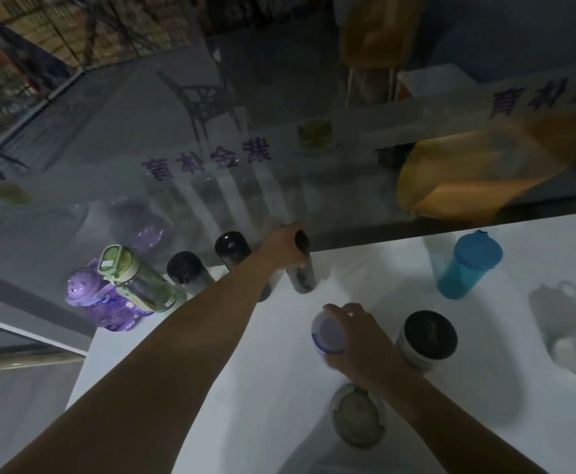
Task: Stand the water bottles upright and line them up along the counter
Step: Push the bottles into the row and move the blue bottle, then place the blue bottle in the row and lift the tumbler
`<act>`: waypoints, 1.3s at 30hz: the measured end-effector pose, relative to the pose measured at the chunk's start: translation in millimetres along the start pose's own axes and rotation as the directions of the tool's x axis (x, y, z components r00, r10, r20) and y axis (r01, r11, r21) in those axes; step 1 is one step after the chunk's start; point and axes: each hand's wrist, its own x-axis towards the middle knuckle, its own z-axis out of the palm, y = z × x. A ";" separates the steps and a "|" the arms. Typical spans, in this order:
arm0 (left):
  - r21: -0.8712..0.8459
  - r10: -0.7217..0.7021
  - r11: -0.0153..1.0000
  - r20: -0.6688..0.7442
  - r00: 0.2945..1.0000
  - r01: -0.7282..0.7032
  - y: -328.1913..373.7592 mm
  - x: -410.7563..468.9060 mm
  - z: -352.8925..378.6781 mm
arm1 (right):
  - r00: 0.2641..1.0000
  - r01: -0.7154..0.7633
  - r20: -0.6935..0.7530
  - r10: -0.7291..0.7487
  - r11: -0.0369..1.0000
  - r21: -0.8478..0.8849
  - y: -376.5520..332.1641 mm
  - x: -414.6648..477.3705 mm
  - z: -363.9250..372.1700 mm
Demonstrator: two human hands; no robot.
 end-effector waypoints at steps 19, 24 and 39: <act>-0.193 -0.015 0.981 0.004 1.000 0.015 -15.7 -5.2 2.5 | 0.993 -0.093 -0.076 0.092 0.996 -0.007 12.9 54.2 -61.6; -0.294 0.031 0.947 -0.319 0.947 -0.130 -20.2 -57.4 19.1 | 0.984 -0.109 -0.144 0.105 0.994 -0.018 20.2 86.0 -88.2; -0.517 -0.355 0.815 -0.086 0.931 0.262 -63.1 -186.1 130.5 | 0.989 -0.086 -0.123 0.083 0.996 -0.013 43.7 149.3 -65.5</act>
